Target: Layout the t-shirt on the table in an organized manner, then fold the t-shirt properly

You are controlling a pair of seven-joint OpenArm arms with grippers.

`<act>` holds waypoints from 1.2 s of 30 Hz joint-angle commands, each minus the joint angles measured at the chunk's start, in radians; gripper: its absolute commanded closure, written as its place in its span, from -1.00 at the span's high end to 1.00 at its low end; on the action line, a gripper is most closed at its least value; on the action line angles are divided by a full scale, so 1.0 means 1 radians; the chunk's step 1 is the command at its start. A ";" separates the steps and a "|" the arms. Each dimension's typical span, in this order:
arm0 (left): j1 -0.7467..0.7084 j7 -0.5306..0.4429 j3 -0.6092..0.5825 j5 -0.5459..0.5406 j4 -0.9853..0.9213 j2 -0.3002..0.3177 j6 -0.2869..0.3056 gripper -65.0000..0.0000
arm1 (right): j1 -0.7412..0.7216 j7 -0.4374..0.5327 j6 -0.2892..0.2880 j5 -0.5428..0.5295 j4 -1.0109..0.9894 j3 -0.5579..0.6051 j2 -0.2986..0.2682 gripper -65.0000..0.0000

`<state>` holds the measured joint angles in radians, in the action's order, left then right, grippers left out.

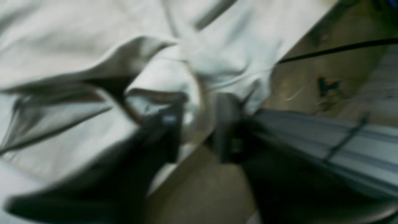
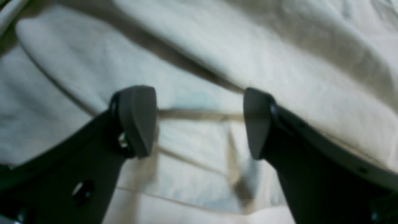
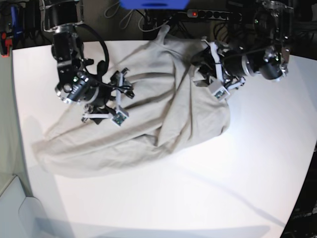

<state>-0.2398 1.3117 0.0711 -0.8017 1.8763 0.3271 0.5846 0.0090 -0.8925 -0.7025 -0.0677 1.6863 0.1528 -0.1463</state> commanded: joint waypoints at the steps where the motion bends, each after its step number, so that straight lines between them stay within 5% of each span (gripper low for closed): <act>1: 0.012 -0.008 0.011 -0.025 0.021 0.010 0.004 -0.04 | -0.005 0.014 0.004 -0.011 0.015 -0.003 -0.005 0.35; 4: 0.013 -0.010 0.094 -0.060 0.026 -0.006 0.004 0.55 | 0.010 0.014 0.004 -0.011 0.013 -0.006 -0.006 0.35; 8: 0.013 -0.007 0.263 -0.153 0.024 -0.035 0.004 0.87 | 0.030 0.014 0.004 -0.011 0.011 -0.009 -0.008 0.35; 19: 0.170 -0.011 0.638 -0.216 -0.229 -0.105 -0.007 0.88 | 0.076 0.102 0.004 -0.011 -0.104 -0.009 -0.008 0.35; 23: 0.225 -0.083 0.626 -0.210 -0.346 -0.105 -0.007 0.88 | 0.076 0.105 0.004 -0.011 -0.121 -0.011 -0.006 0.35; 30: 0.279 -0.292 0.441 -0.166 -0.485 -0.119 -0.005 0.88 | 0.076 0.105 0.004 -0.011 -0.121 -0.006 -0.005 0.35; 36: 0.299 -0.335 0.425 -0.167 -0.588 -0.151 -0.007 0.88 | 0.076 0.105 0.004 -0.010 -0.121 -0.011 -0.008 0.35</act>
<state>0.0395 1.0073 0.4904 -0.9371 1.2705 0.1635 0.5694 0.0830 -0.7498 -0.6991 -0.0864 1.5677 0.1421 -0.1493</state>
